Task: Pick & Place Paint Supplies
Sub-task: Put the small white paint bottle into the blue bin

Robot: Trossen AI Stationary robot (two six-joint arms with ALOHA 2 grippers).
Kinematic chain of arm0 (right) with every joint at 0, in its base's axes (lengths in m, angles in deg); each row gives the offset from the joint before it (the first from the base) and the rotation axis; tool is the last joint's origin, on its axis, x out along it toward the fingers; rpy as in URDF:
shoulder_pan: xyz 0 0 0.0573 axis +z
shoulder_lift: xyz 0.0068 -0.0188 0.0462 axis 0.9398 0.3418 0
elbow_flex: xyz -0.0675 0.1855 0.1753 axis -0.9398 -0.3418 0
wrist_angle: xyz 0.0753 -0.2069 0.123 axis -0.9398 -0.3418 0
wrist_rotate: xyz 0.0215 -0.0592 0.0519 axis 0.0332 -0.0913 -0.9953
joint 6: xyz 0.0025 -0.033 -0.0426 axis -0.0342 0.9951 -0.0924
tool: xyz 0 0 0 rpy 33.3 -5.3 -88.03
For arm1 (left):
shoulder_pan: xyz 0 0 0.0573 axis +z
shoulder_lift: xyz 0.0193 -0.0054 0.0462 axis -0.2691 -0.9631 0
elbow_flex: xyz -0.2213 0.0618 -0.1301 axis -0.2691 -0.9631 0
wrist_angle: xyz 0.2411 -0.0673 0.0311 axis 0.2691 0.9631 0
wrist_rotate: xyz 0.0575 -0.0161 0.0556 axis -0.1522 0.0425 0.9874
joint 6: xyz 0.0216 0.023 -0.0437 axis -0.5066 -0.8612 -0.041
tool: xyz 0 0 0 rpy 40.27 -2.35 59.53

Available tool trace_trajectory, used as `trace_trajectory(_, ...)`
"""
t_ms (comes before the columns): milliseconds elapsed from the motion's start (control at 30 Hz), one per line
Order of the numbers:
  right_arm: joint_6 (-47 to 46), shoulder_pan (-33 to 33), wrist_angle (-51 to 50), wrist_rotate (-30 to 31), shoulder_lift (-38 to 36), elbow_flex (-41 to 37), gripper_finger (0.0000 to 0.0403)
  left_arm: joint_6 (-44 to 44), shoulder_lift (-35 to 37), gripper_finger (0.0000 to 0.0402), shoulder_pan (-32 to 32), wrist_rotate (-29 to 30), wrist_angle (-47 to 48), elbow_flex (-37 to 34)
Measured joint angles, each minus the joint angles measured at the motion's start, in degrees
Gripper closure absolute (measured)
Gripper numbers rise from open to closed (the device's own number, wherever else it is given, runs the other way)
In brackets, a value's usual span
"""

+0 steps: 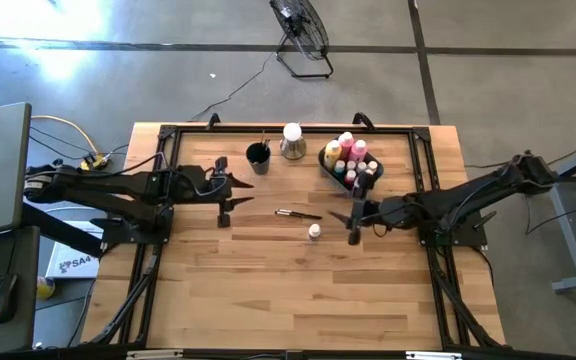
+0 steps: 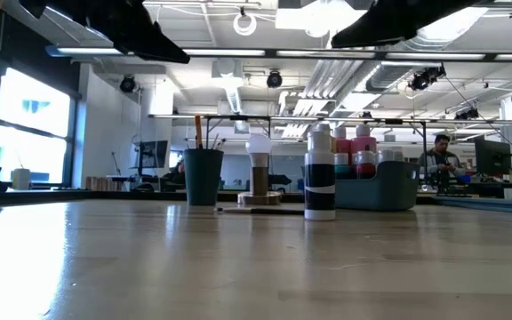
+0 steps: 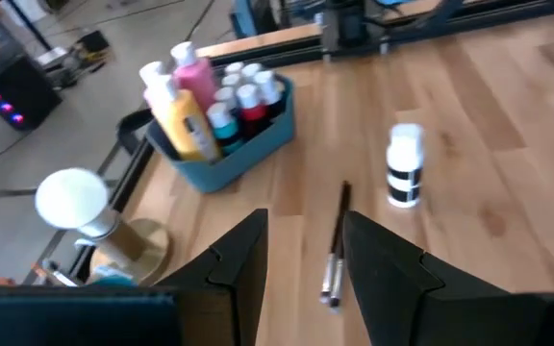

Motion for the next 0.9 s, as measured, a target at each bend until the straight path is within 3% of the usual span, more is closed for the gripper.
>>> trace_trajectory(133,-3.93,-0.04,-3.44,-10.77,-1.39,0.00,0.0208,0.02,-0.93,0.0268,-0.65,-0.08,-0.53,0.01)
trace_trajectory(200,-5.25,-0.04,-4.67,-13.05,-1.42,0.00,0.0208,0.02,-1.26,0.0268,-0.54,-0.08,-0.71,-0.10)
trace_trajectory(500,-7.27,-0.06,-6.99,-13.98,-1.21,0.00,0.0208,0.02,-2.32,0.0268,-0.54,0.06,-1.67,-0.03)
trace_trajectory(900,-8.76,-0.06,-6.92,-20.49,-1.05,0.00,0.0208,0.04,-2.75,0.0268,-0.54,0.10,-1.84,-0.01)
